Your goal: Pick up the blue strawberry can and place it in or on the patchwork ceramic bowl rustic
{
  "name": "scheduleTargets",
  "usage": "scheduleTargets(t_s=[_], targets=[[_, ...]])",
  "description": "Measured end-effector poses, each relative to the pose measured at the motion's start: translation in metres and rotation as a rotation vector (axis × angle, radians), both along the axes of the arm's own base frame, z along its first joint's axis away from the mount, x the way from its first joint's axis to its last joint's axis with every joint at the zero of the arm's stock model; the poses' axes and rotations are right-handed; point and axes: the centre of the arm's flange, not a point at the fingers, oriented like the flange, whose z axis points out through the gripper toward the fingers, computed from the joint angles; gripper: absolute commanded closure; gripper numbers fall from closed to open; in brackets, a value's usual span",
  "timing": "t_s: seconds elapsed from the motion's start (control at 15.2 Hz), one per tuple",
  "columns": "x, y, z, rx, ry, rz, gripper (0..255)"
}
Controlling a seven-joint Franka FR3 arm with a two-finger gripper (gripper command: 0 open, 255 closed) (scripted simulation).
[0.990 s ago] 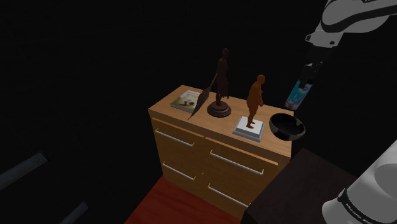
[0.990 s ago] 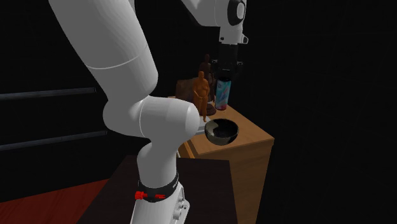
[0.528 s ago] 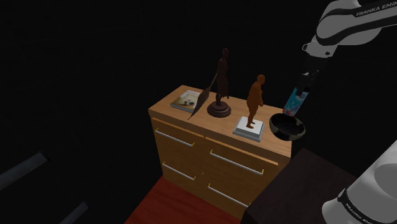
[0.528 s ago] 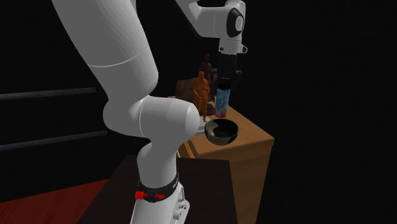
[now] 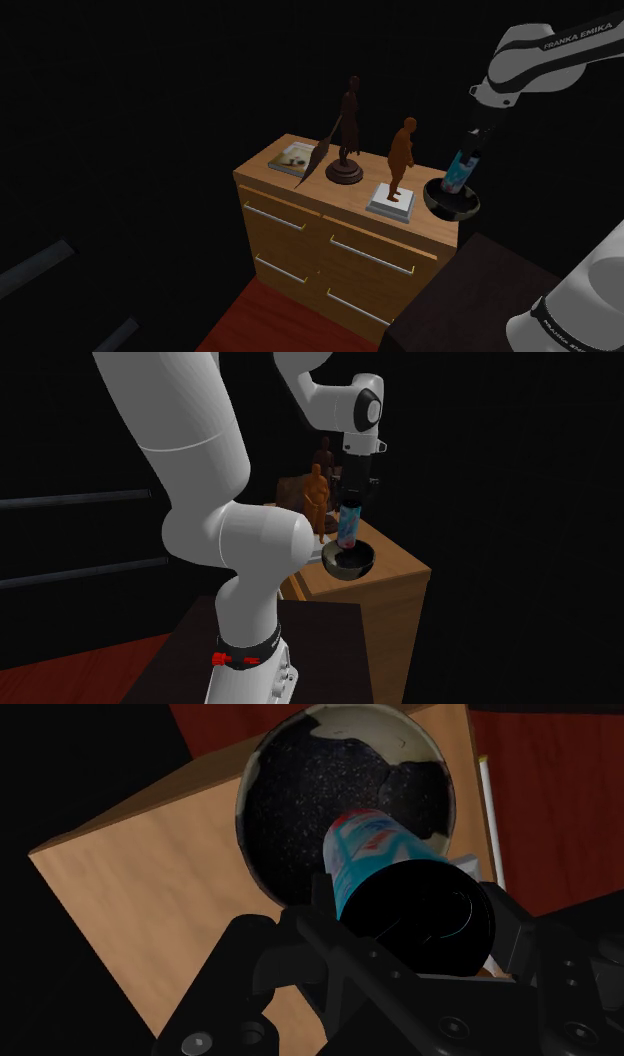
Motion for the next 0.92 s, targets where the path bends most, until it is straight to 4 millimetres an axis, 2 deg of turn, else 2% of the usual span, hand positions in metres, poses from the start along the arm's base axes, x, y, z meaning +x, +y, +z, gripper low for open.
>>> scheduleTargets(t_s=[0.2,0.53,0.59,0.92], targets=[[0.0007,-0.0006,-0.009,0.0,0.0,0.0,255],[0.0002,-0.0001,-0.0104,0.0,-0.001,0.0,255],[0.0002,-0.0001,-0.0104,0.0,-0.001,0.0,0],[0.0003,-0.0001,-0.0101,-0.001,-0.001,0.0,0]])
